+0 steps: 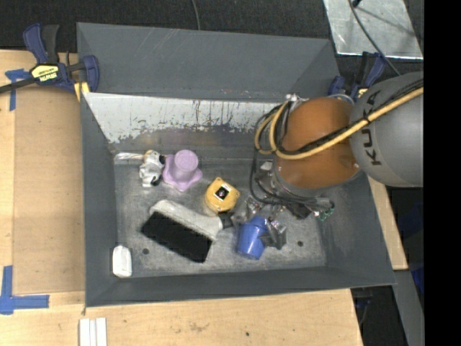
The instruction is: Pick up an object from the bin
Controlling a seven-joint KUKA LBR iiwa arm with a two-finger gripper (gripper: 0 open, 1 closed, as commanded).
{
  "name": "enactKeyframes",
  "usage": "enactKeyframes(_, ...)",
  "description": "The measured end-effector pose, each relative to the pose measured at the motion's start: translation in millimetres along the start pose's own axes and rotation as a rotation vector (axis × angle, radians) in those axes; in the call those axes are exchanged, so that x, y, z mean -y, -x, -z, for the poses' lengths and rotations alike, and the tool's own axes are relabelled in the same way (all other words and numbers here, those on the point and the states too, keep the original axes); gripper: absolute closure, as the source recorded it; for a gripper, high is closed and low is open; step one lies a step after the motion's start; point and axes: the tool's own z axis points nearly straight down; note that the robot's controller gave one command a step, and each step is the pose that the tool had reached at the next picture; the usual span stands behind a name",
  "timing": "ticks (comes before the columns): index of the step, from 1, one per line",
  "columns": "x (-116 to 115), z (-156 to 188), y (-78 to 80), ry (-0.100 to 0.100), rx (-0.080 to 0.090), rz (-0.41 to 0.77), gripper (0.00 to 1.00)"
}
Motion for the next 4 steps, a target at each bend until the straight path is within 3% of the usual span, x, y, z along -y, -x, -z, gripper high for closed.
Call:
enactKeyframes(1,-9.0,115.7,-6.8,-0.008,0.02,-0.064,1.0)
enactKeyframes(2,-9.0,115.7,-6.8,-0.008,0.02,-0.064,0.0)
enactKeyframes(3,-9.0,115.7,-6.8,-0.008,0.02,-0.064,0.0)
enactKeyframes(4,-13.4,76.9,-22.8,-0.013,0.025,-0.001,0.0)
